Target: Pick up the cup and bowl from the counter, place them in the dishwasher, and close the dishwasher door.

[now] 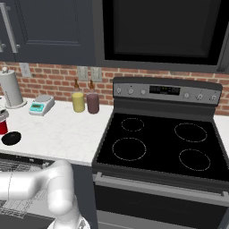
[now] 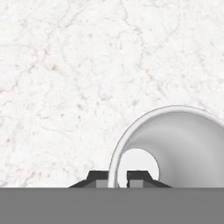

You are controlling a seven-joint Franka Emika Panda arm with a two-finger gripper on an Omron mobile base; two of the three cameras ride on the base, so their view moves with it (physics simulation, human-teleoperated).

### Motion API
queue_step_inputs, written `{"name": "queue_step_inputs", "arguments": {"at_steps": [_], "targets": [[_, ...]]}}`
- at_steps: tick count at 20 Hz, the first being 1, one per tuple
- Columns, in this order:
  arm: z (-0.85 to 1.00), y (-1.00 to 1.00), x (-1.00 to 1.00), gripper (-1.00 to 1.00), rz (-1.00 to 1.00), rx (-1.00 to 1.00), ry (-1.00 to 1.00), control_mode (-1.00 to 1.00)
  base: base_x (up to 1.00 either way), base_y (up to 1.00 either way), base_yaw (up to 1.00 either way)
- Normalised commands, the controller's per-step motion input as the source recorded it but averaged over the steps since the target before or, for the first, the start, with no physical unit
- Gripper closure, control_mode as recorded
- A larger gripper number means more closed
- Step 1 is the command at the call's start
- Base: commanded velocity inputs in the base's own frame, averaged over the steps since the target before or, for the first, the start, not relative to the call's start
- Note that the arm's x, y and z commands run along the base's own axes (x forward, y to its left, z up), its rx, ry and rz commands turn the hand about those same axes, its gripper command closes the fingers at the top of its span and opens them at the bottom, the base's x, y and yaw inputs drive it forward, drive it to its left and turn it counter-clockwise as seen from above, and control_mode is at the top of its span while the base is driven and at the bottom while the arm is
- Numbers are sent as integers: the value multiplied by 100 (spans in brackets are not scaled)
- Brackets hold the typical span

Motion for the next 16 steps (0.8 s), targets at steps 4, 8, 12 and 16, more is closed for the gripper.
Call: {"name": "queue_step_inputs", "arguments": {"at_steps": [4,8,12,16], "targets": [[4,-3,-63,100,1,0,-14,-100,0,0,0],[44,-23,-69,100,0,0,-44,-100,0,0,0],[53,-33,-66,100,-1,0,-66,-100,0,0,0],[38,-66,-80,100,-7,1,-41,-100,0,0,0]]}}
